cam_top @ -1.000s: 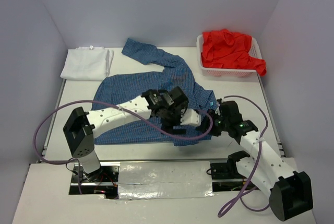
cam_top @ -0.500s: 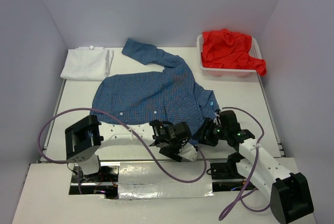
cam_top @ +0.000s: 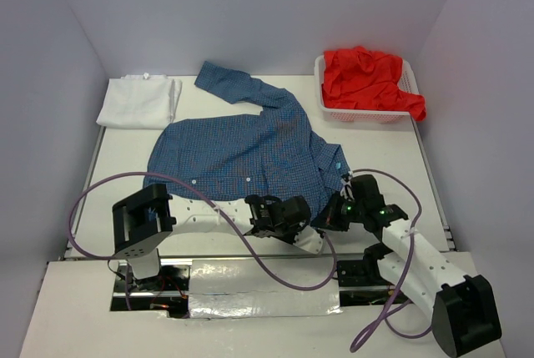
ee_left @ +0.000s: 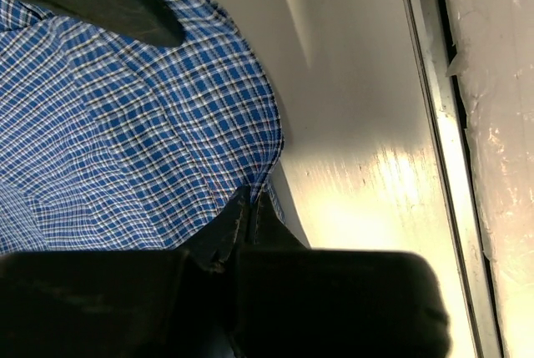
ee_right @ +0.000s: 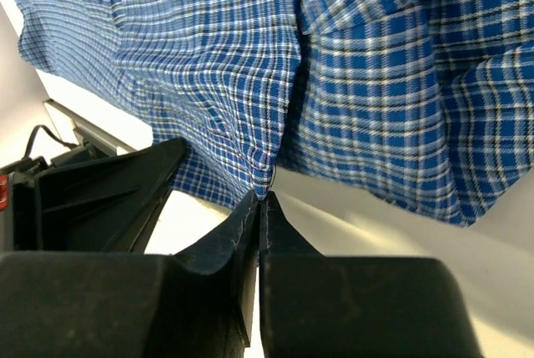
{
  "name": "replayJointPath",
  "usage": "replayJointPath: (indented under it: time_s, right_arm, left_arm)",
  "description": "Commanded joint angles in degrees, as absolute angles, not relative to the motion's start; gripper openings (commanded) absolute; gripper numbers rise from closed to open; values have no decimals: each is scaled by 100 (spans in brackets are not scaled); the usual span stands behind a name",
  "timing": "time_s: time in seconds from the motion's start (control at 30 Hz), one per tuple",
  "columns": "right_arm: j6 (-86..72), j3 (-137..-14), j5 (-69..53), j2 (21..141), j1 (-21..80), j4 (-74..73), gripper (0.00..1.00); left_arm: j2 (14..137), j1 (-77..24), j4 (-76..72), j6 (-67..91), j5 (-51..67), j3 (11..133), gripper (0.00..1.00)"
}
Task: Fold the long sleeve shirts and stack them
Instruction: Fold the shirt
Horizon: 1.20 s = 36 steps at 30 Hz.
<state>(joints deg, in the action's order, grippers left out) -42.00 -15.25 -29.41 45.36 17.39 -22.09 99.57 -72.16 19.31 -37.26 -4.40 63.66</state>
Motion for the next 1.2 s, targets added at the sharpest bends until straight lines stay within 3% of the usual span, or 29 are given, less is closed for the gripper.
replayJointPath:
  time_s: [0.0,0.33,0.67,0.9,1.17]
  right_arm:
    - [-3824,-1898,-2970,4386,1775,-2662,0]
    - [-3077,-3304,-2698,3596,1775,-4911,0]
    - [-2637,-4147,-2936,3709,1784,-6484,0]
    - [-2522,-3894,-3374,4139,1784,-6373,0]
    - [-2663,-3735,-3885,5719,1767,-4300,1]
  left_arm:
    - [9897,-7242,2135,-3691,-396,6539,0]
    - [9220,-7172,3971,-3271,527,7671,0]
    - [9140,-7189,4781,-3348,1186,8191,0]
    - [9351,-7085,4826,-3454,1695,8271,0]
    - [10274,-5398,4949,-2760,3260,8613,0]
